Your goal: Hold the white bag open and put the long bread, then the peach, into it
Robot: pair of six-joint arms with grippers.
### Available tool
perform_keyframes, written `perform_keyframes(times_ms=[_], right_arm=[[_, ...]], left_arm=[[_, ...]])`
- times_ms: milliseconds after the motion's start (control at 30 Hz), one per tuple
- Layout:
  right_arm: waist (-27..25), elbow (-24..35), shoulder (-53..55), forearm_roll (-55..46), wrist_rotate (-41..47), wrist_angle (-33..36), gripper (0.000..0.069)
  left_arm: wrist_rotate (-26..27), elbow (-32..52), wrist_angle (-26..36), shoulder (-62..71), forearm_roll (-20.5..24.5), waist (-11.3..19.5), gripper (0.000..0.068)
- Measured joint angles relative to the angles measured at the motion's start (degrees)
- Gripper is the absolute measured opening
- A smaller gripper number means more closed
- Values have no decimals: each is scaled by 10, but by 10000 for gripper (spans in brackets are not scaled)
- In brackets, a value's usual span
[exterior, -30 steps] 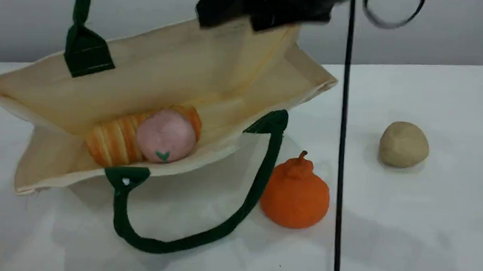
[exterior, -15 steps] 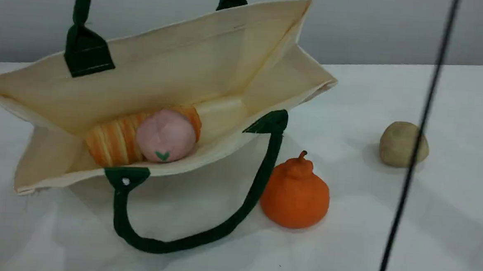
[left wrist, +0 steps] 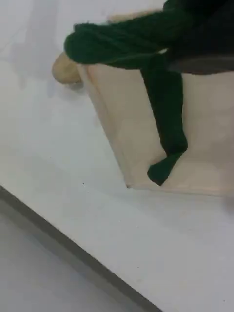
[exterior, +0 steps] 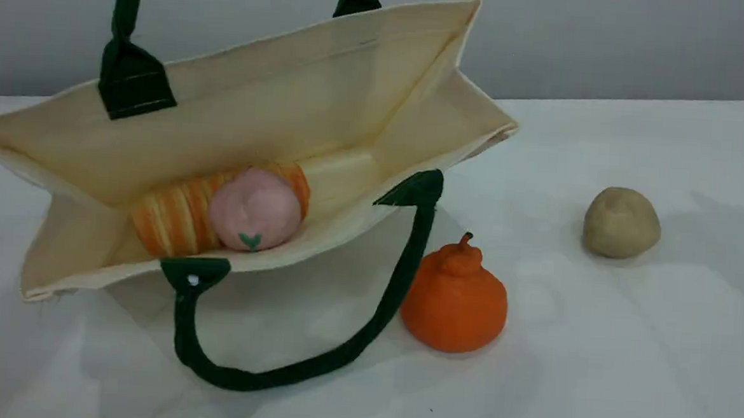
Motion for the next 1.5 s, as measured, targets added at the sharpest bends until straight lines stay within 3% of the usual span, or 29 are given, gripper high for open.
perform_keyframes(times_ms=[133, 333, 467, 900, 1133, 1333, 1500], right_arm=[[1, 0, 0, 0, 2, 1, 555], [1, 0, 0, 0, 2, 0, 555], [1, 0, 0, 0, 2, -1, 555], [1, 0, 0, -12, 0, -1, 555], [1, 0, 0, -12, 1, -1, 555], [1, 0, 0, -12, 1, -1, 555], [1, 0, 0, -12, 1, 2, 555]], left_arm=[[0, 0, -1, 0, -17, 0, 167], [0, 0, -1, 0, -89, 0, 407], [0, 0, -1, 0, -137, 0, 478], [0, 0, -1, -4, -137, 0, 488], [0, 0, 1, -25, -77, 1, 484], [-49, 2, 1, -2, 23, 1, 425], [-83, 2, 0, 41, 31, 1, 383]])
